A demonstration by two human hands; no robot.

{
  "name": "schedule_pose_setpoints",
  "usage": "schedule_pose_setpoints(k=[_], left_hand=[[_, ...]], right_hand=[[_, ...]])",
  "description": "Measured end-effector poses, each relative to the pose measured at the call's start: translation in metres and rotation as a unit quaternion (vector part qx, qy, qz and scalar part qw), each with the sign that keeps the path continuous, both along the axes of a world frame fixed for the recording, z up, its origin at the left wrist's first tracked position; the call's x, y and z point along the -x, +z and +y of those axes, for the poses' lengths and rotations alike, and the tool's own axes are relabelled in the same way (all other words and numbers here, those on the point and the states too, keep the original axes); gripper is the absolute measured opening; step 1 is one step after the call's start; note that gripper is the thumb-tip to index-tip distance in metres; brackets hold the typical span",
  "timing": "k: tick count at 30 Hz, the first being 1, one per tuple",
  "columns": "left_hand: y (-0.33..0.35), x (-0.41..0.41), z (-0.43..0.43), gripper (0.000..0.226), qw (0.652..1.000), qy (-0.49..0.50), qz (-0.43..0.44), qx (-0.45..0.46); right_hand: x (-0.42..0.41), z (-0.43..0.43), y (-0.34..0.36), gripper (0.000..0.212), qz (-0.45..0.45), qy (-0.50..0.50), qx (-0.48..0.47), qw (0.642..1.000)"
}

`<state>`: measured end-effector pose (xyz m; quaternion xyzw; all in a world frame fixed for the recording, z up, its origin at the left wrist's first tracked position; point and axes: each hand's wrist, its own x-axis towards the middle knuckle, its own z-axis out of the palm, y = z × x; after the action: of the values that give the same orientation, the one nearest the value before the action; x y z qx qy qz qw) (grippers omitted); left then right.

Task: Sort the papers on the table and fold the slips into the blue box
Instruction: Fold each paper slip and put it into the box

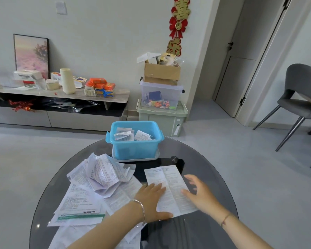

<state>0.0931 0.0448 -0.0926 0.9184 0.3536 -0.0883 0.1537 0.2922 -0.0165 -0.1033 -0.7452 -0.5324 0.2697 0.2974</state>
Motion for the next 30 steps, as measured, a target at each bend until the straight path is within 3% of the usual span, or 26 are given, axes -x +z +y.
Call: schedule_pose_setpoints(k=[3,6,8,11,13,16,18,21,23,26,28,30], left_hand=[[-0.005,-0.009,-0.009,0.086,0.999,-0.024,0.02,-0.022],[-0.009,-0.011,-0.013,0.086,0.999,-0.029,0.008,-0.032],[-0.01,-0.009,-0.013,0.088,0.999,-0.028,-0.01,-0.013],[-0.012,-0.004,-0.017,0.094,0.994,0.006,-0.087,0.073],[-0.01,-0.003,-0.016,0.095,0.963,0.08,-0.208,0.15],[-0.002,-0.005,-0.005,0.086,0.887,0.192,-0.357,0.219],[0.009,-0.004,0.0,0.075,0.858,0.227,-0.372,0.273],[0.026,-0.003,-0.001,0.028,0.845,0.185,-0.391,0.316],[0.039,-0.002,-0.004,0.013,0.85,0.151,-0.432,0.261],[0.046,-0.004,0.001,0.019,0.882,0.076,-0.454,0.098],[0.043,-0.001,0.002,0.03,0.9,0.03,-0.435,0.002],[0.032,0.003,0.001,0.035,0.923,-0.007,-0.383,-0.031]], right_hand=[[-0.002,0.001,0.006,0.063,0.109,-0.064,0.021,0.992],[-0.004,0.009,0.017,0.071,0.241,-0.134,0.038,0.96],[-0.008,0.011,0.019,0.063,0.307,-0.166,0.046,0.936],[-0.009,0.003,0.017,0.029,0.31,-0.158,0.041,0.937],[-0.006,-0.007,0.018,0.017,0.295,-0.137,0.014,0.945],[-0.005,-0.018,0.024,0.017,0.31,-0.109,-0.024,0.944],[-0.007,-0.027,0.032,0.017,0.334,-0.09,-0.042,0.937],[-0.007,-0.041,0.044,0.017,0.344,-0.059,-0.08,0.934],[-0.005,-0.049,0.052,0.015,0.312,-0.047,-0.144,0.938],[-0.009,-0.06,0.06,0.019,0.168,-0.018,-0.248,0.954],[-0.014,-0.067,0.053,0.027,0.029,0.011,-0.256,0.966],[-0.021,-0.072,0.036,0.035,-0.076,0.041,-0.243,0.966]])
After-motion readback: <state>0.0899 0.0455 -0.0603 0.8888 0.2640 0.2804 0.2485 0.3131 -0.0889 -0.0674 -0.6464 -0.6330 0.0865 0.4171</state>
